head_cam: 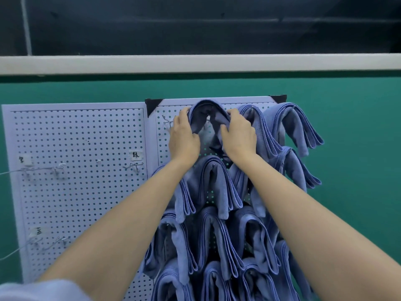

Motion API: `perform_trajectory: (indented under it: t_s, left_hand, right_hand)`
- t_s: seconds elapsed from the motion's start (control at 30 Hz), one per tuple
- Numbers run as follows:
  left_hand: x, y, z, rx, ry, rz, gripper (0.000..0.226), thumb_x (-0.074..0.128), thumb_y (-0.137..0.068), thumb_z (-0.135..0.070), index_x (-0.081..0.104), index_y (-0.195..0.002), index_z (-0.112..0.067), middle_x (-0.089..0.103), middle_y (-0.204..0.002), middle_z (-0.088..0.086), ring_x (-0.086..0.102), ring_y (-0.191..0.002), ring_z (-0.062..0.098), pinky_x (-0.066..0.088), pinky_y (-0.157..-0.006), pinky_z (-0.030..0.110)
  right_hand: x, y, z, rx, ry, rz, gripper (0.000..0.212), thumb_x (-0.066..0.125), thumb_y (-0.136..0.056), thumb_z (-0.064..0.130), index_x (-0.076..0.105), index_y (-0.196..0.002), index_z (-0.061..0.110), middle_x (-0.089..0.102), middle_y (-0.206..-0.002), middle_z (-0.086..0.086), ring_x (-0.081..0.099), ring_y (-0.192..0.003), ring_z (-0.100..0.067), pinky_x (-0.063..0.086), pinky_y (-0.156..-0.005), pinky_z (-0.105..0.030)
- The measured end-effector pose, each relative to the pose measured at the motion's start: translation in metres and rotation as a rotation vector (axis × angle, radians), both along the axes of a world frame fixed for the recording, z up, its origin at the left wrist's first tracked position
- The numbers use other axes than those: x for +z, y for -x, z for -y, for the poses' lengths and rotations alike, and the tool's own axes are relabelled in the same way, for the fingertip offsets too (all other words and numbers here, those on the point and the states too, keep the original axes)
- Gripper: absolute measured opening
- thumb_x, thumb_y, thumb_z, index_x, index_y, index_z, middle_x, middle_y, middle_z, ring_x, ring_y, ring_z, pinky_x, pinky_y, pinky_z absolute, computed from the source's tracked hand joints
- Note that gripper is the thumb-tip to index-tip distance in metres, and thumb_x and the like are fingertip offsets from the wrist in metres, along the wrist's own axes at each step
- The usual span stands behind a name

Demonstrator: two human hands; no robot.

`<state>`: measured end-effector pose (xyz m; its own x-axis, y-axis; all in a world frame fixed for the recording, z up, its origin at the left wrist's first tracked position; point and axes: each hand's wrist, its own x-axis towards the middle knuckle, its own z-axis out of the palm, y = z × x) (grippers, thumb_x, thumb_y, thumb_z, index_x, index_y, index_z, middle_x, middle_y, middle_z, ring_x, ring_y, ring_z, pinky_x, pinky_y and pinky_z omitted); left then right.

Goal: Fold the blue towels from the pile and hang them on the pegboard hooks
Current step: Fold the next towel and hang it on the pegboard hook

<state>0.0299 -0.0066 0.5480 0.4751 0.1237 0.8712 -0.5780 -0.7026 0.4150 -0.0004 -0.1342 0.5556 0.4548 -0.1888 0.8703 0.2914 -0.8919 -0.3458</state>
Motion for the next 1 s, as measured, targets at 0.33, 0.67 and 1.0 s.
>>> perform_trajectory:
  t_s: [0.33, 0.67, 1.0]
  left_hand:
    - [-0.009, 0.009, 0.001, -0.148, 0.026, -0.085, 0.058, 0.061, -0.088, -0.011, 0.037, -0.140, -0.021, 0.046, -0.136, 0.003, 0.047, -0.119, 0.020, 0.041, -0.086, 0.030]
    - [-0.052, 0.095, -0.025, -0.153, 0.037, -0.163, 0.010, 0.062, -0.090, -0.015, 0.063, -0.097, -0.021, 0.062, -0.113, -0.001, 0.056, -0.098, 0.014, 0.048, -0.088, 0.035]
    - [-0.165, 0.174, -0.073, -0.143, 0.020, -0.456, 0.010, 0.061, -0.090, -0.009, 0.068, -0.093, -0.016, 0.066, -0.096, -0.002, 0.056, -0.079, 0.011, 0.043, -0.075, 0.024]
  right_hand:
    - [-0.002, 0.013, 0.015, 0.106, 0.007, -0.251, 0.027, 0.057, -0.094, 0.033, 0.043, -0.103, 0.011, 0.051, -0.088, -0.007, 0.053, -0.081, -0.030, 0.036, -0.062, -0.033]
    - [-0.045, 0.094, 0.013, 0.244, 0.135, -0.242, 0.026, 0.055, -0.095, 0.030, 0.057, -0.116, 0.014, 0.065, -0.106, -0.001, 0.059, -0.094, -0.021, 0.050, -0.078, -0.037]
    - [-0.159, 0.156, -0.024, 0.354, 0.249, -0.457, 0.023, 0.051, -0.097, 0.030, 0.058, -0.115, 0.016, 0.066, -0.103, 0.002, 0.060, -0.092, -0.020, 0.052, -0.075, -0.036]
